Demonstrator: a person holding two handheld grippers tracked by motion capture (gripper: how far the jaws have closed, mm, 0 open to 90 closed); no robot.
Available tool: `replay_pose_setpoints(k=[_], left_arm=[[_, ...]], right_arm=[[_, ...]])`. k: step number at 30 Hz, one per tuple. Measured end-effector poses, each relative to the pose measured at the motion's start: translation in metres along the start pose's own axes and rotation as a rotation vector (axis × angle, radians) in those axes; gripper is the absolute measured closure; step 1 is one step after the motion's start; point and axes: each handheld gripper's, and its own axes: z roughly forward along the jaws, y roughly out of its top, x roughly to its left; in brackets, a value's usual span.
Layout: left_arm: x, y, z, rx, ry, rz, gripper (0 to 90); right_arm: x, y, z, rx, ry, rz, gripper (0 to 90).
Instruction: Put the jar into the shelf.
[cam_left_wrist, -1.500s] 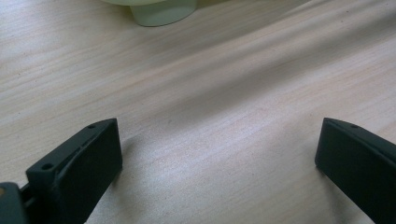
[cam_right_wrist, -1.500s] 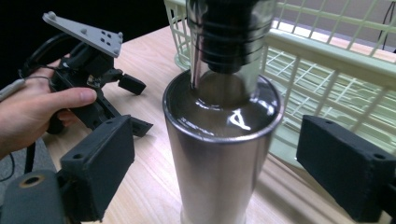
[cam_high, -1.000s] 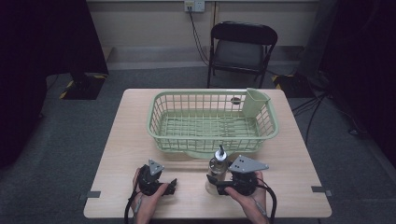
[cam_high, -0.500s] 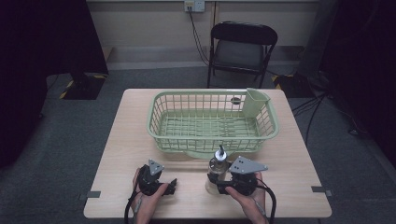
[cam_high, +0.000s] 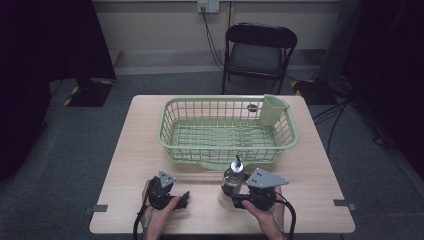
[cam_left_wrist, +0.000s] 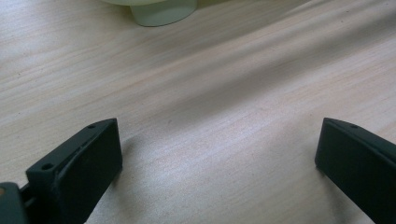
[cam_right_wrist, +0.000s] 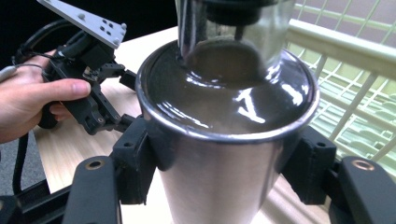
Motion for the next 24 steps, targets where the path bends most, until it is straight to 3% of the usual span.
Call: replay_pose_setpoints(k=[9,24], left_arm=[[0.000,0.000,0.000,0.000,0.000,0.000,0.3],[0.000,0.000,0.000,0.000,0.000,0.000,0.3]], right_arm=[[-0.004,0.002,-0.012,-0.068,-0.006,0.012,35.2],[-0.007,0.011,-0.021,-0.121,-0.007,0.012,35.1]])
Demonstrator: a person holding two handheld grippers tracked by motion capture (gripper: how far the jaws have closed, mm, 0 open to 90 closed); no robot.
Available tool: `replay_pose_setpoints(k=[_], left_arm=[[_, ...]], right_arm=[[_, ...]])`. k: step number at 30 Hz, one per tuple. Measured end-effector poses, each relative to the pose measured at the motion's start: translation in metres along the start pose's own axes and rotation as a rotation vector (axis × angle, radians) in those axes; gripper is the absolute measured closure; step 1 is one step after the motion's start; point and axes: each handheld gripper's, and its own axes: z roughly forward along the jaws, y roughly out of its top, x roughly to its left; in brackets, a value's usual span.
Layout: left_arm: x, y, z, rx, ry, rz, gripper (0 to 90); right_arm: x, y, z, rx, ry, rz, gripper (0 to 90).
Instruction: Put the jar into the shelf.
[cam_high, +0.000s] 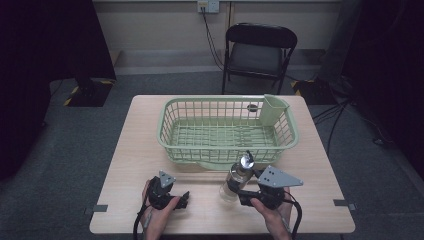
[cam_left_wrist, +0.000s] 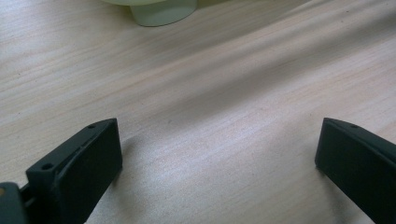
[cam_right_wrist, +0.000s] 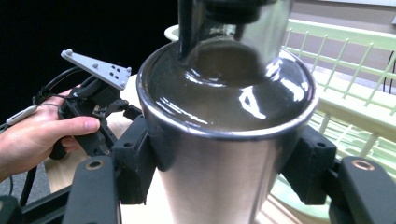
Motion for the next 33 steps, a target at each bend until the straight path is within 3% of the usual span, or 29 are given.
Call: replay_pose_setpoints(k=[11,33], left_arm=[[0.000,0.000,0.000,0.000,0.000,0.000,0.3],[0.000,0.000,0.000,0.000,0.000,0.002,0.3]], right_arm=[[-0.006,0.014,-0.007,-0.048,-0.001,-0.002,35.2],[-0.016,0.048,-0.008,-0.095,0.004,-0.029,35.1]])
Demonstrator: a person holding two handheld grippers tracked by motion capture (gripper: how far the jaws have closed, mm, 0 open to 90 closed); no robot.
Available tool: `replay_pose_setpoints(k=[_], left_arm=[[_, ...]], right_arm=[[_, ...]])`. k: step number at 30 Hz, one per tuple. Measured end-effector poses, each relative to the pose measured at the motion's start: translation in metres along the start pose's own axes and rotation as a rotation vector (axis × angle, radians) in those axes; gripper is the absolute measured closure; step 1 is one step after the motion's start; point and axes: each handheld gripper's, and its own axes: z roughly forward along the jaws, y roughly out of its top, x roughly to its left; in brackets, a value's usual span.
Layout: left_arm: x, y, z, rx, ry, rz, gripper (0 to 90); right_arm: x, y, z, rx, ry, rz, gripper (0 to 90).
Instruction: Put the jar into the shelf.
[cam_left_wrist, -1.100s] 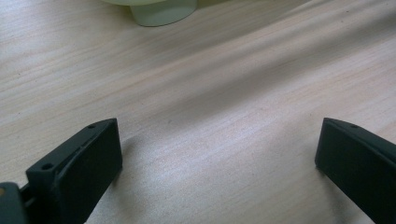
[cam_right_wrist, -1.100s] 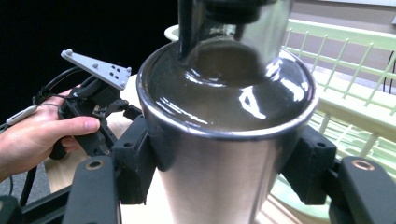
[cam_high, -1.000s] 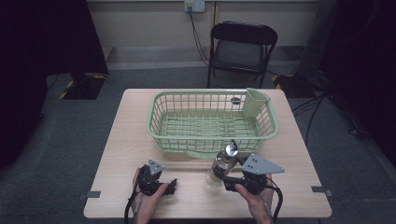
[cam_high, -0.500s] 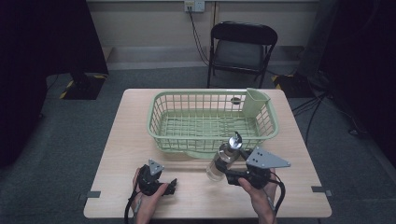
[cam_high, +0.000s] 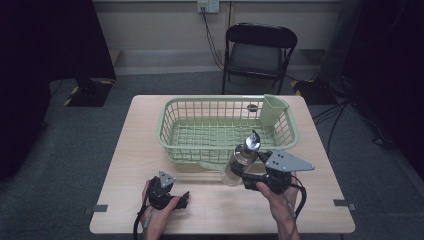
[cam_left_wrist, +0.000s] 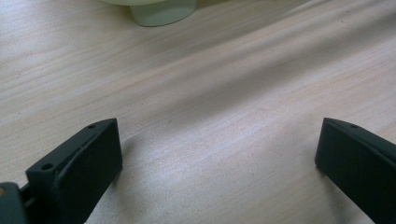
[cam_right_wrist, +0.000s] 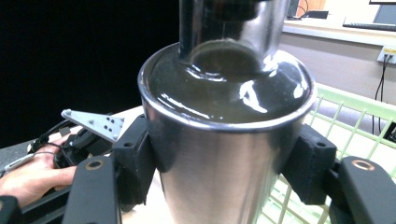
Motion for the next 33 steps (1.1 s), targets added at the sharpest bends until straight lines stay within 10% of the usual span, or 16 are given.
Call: replay_pose_setpoints(k=[33], left_arm=[[0.000,0.000,0.000,0.000,0.000,0.000,0.3]], right_arm=[[-0.026,0.072,0.019,0.033,-0.006,-0.040,35.2]])
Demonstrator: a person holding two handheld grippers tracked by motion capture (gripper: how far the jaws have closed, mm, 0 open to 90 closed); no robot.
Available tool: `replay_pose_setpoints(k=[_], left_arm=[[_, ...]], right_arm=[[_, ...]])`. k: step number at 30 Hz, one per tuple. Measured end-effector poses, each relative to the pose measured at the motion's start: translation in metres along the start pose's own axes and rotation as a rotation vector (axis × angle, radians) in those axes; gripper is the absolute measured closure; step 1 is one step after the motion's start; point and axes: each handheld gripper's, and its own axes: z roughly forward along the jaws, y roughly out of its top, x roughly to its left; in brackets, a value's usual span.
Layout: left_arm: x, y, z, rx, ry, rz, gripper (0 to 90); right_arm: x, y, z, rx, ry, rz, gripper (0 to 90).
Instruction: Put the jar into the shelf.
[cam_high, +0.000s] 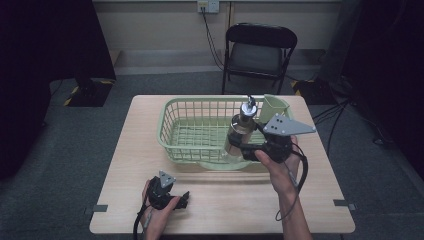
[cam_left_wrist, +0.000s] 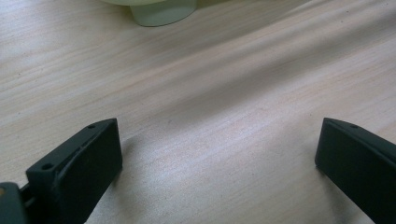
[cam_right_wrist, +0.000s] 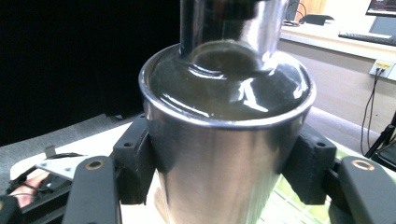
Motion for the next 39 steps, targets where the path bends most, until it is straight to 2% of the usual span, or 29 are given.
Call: replay_pose_setpoints(k=[9,22,24,39], left_arm=[[0.000,0.000,0.000,-0.001,0.000,-0.002,0.3],[0.000,0.000,0.000,0.001,0.000,0.001,0.3],[0.000,0.000,0.000,0.000,0.000,-0.002,0.3],[0.000,0.000,0.000,0.001,0.000,0.000,0.3]], right_arm=[[-0.013,0.010,0.012,0.009,-0.002,-0.004,35.2],[-0.035,0.012,0.031,0.023,0.003,0.000,35.2],[-0.042,0.013,0.037,0.031,0.012,0.005,35.2],[-0.064,0.009,0.069,0.070,0.023,0.007,35.2]])
